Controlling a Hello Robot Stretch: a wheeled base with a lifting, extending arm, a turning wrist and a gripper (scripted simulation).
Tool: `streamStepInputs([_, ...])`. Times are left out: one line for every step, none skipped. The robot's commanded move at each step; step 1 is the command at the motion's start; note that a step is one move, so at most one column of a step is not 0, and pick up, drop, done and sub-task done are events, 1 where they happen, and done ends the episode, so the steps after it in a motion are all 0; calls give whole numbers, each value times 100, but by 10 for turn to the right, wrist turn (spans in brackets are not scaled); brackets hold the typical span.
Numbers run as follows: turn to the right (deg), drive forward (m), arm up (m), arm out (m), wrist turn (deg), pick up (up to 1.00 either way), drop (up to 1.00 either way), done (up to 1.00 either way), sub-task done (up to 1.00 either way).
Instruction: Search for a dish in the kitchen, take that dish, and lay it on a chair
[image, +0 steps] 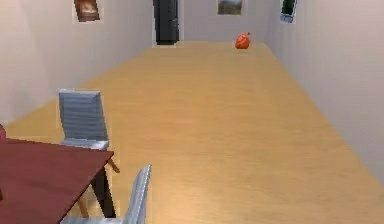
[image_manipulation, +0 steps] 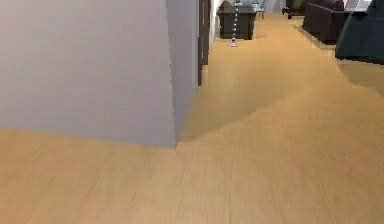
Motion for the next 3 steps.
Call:
streamStepInputs([-450,0,0,0,0,0,0,0,0])
streamStepInputs([-450,0,0,0,0,0,0,0,0])
streamStepInputs([-450,0,0,0,0,0,0,0,0])
